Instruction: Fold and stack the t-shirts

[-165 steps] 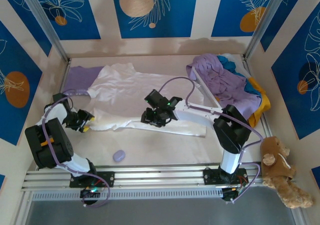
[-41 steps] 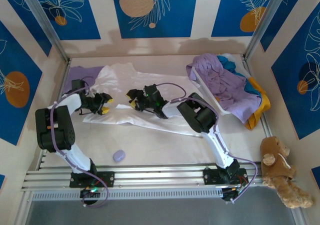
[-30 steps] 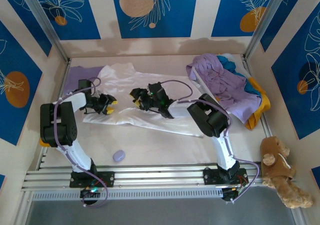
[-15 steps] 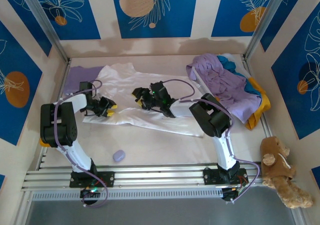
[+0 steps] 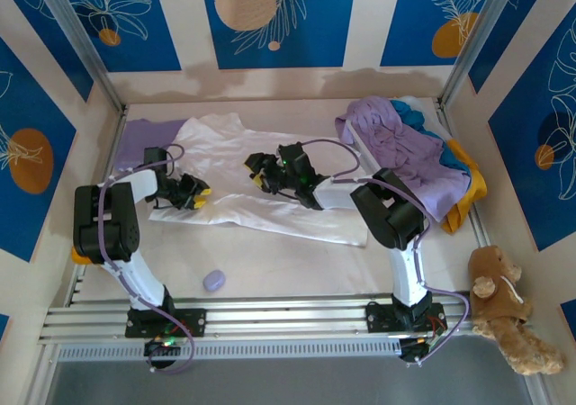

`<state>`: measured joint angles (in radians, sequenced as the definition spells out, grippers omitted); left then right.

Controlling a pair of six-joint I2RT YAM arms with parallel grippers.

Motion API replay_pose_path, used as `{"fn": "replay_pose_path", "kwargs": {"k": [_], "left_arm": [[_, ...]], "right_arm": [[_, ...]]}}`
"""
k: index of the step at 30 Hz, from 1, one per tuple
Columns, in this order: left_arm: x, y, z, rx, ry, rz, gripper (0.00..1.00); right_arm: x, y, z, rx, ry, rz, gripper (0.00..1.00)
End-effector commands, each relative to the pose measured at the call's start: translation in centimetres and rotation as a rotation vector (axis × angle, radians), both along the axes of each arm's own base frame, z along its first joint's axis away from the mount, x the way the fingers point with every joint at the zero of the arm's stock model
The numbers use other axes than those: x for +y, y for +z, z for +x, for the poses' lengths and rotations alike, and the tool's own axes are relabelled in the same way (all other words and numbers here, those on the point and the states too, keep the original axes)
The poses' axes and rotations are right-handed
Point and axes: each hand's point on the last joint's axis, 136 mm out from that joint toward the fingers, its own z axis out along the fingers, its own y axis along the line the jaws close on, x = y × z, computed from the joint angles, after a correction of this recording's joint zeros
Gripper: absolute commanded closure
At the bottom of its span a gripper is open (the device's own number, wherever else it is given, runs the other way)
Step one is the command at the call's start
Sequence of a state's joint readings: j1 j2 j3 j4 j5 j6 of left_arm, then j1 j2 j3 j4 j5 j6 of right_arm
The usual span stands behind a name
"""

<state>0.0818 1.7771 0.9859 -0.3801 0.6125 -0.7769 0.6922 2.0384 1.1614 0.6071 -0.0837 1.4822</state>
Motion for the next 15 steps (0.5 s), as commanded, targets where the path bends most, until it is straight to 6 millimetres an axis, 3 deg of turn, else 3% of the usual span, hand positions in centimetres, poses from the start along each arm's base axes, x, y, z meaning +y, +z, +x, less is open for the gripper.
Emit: {"fn": "replay_pose_path", "kwargs": {"k": [1,6,15], "left_arm": [[-0.21,-0.71,-0.71,0.026,-0.028,0.032,0.65],[-0.12,-1.22,-1.14,0.035,-0.032,0.045,0.69],[-0.24,-1.02,-0.21,0.019,-0.029,0.036,0.77]], "right_arm": [[-0.42,1.12,-0.28,-0.028,0.01,0.002,0.44],[-0.4,1.05,-0.3,-0.025,0.011,0.003,0.44],[-0.9,0.79,-0.39,-0.017,0.007,0.005,0.44]]}}
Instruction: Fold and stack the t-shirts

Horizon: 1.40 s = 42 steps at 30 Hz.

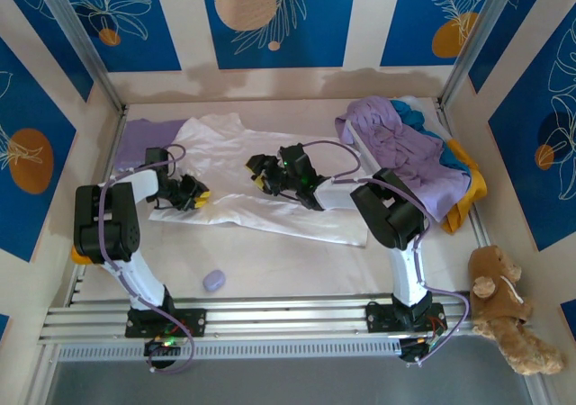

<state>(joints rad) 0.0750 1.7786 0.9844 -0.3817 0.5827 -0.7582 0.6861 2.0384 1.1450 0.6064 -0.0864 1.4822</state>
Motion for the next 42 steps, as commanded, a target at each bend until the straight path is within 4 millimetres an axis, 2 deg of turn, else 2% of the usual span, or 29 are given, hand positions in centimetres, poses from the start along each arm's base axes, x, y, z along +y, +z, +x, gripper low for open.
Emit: {"fn": "replay_pose_path", "kwargs": {"k": [1,5,9,10,20,27,35,38,42], "left_arm": [[-0.4,-0.6,-0.1,0.023,-0.016,0.003,0.77],[-0.5,-0.9,-0.1,0.028,-0.025,0.0,0.79],[-0.6,-0.8,-0.1,0.023,-0.036,0.002,0.99],[-0.6,-0.6,0.0,0.019,-0.038,0.008,1.0],[-0.7,1.9,1.8,-0.028,-0.063,0.052,1.0],[-2.2,1.9,4.4,-0.05,-0.09,0.051,1.0],[-3.6,1.9,7.7,-0.074,-0.123,0.065,1.0],[-4.2,2.1,8.7,-0.083,-0.135,0.057,0.88],[-5.2,2.4,9.8,-0.104,-0.15,0.029,0.83]], "right_arm": [[-0.5,1.5,-0.3,-0.031,0.01,0.016,0.44],[-0.7,1.4,-0.3,-0.028,0.005,0.021,0.44],[-1.0,1.5,-0.3,-0.027,0.001,0.021,0.44],[-1.0,1.5,-0.3,-0.028,0.001,0.022,0.44],[-1.4,1.6,-0.6,-0.023,-0.001,0.025,0.44],[-1.9,1.2,-1.1,-0.005,-0.004,0.025,0.44],[-2.6,1.6,-1.7,0.002,0.011,0.02,0.44],[-2.8,1.7,-1.9,0.003,0.016,0.014,0.44],[-3.3,1.7,-2.1,0.005,0.014,0.012,0.44]]}}
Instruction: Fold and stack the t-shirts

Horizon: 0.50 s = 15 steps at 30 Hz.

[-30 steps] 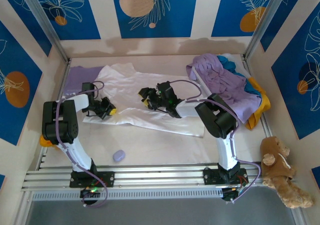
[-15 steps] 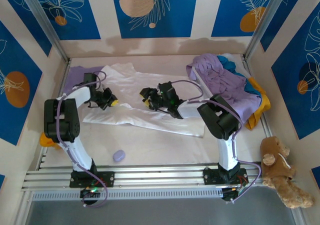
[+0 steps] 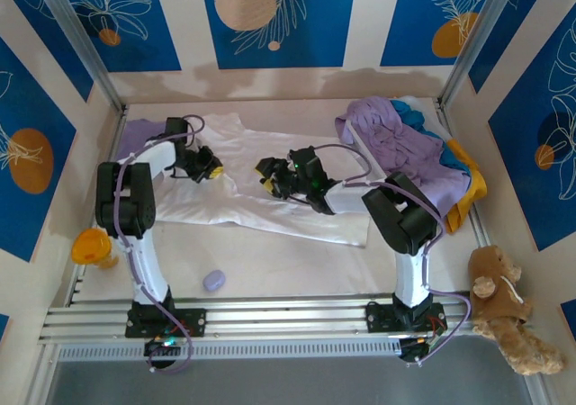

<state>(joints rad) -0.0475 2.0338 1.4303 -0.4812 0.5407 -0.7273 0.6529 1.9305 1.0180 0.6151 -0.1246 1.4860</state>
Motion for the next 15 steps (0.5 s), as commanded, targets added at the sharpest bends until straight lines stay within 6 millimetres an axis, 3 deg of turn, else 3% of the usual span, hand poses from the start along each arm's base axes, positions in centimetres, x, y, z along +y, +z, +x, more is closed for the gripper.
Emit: {"fn": "replay_pose_path", "kwargs": {"k": [1,9,12,15], "left_arm": [[-1.3,0.2,0.8,0.0,-0.024,-0.04,0.81],[-3.6,2.5,1.9,-0.069,-0.084,-0.131,0.66],[-3.4,3.9,1.8,-0.103,-0.111,-0.108,0.64],[-2.0,4.6,1.2,-0.101,-0.124,-0.003,0.59]], "right_arm": [[-0.7,1.2,-0.5,-0.018,0.011,0.005,0.44],[-2.1,1.3,-0.8,-0.022,-0.004,-0.009,0.44],[-2.3,1.2,-0.8,-0.02,-0.001,-0.016,0.44],[-2.2,1.4,-0.8,-0.023,0.005,-0.016,0.44]]}}
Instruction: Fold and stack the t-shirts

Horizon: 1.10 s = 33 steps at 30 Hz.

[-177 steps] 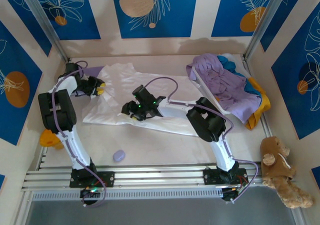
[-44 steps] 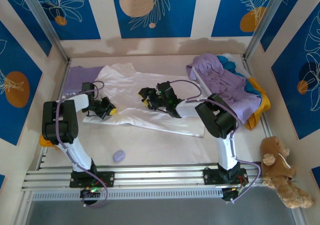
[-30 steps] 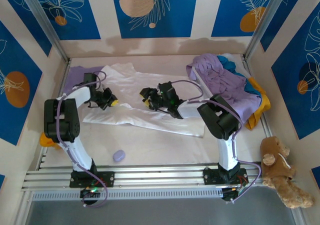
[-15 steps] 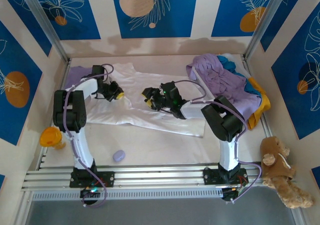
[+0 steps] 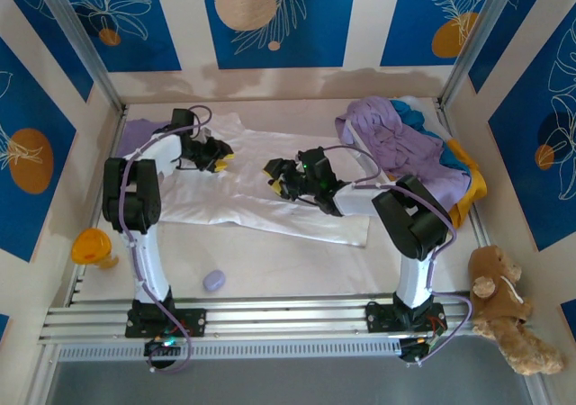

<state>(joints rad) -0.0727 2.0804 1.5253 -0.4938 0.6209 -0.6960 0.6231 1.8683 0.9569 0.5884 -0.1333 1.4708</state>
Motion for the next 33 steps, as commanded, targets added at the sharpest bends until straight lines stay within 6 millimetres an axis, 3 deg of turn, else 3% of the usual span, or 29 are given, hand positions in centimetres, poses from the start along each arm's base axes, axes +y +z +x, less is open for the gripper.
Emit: {"fn": "replay_pose_path", "kwargs": {"k": [1,6,11,18,26,33], "left_arm": [[1.0,3.1,-0.5,-0.056,-0.038,0.093,0.57],[3.5,3.2,-1.7,-0.035,-0.005,0.206,0.52],[5.1,1.3,-2.9,0.041,0.028,0.217,0.49],[6.6,-0.4,-2.7,0.054,0.045,0.296,0.46],[8.6,-0.4,-0.1,0.008,0.038,0.435,0.46],[7.6,1.8,4.2,-0.114,0.045,0.377,0.46]], "right_arm": [[-0.2,1.4,-0.3,-0.033,0.022,0.001,0.44],[-0.1,1.1,-0.4,-0.024,0.03,-0.005,0.44],[-0.4,0.7,-0.5,-0.01,0.023,-0.009,0.44],[-0.9,0.5,-0.5,-0.005,0.015,-0.01,0.44],[-2.2,0.7,-0.7,-0.005,0.001,-0.014,0.44],[-3.6,1.3,-1.2,-0.019,-0.006,-0.04,0.44]]}}
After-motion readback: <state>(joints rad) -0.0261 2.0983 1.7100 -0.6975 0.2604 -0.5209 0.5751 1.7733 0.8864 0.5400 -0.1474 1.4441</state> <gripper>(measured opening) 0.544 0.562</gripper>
